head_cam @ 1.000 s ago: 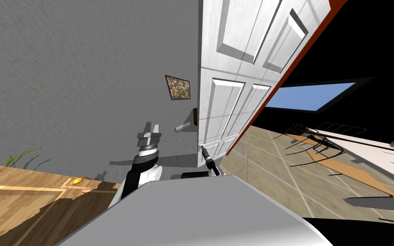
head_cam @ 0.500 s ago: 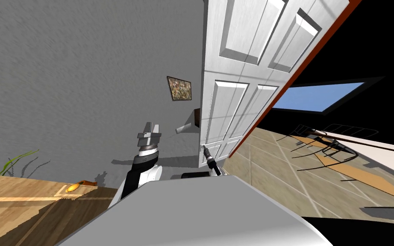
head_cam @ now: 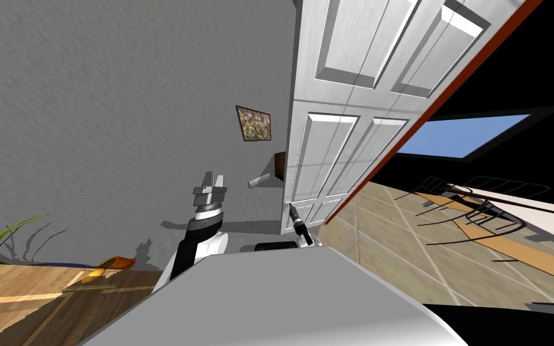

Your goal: Push the door open

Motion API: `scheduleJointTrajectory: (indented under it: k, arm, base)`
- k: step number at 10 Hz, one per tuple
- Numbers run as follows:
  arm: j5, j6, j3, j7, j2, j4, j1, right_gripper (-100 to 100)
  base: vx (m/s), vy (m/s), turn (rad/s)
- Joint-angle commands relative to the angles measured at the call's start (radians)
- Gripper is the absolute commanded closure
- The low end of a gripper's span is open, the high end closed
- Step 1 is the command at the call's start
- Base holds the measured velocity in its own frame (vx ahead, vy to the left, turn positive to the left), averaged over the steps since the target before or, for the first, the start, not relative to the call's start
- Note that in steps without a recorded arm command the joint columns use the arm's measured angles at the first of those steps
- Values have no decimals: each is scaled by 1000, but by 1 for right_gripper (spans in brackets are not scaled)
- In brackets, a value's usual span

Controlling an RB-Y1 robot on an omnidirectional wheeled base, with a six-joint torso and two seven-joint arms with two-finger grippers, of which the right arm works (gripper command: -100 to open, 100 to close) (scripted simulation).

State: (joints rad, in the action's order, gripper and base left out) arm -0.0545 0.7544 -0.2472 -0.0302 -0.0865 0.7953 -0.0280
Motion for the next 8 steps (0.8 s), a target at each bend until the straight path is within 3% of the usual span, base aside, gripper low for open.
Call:
scheduleJointTrajectory:
  k: [1,4,5,6,8]
  arm:
    - [-9,5,35,6,-8,5,4,100]
    - [-20,5,80,11,-10,0,3,100]
    - [-27,4,110,14,-11,-3,2,100]
    - [-23,-2,90,12,-7,13,12,-100]
    - [-24,-4,89,12,-5,18,15,-100]
  base:
    - [101,90,10]
    - [99,83,-3]
    - [137,95,36]
    - [-60,47,-41]
    - [-214,38,-44]
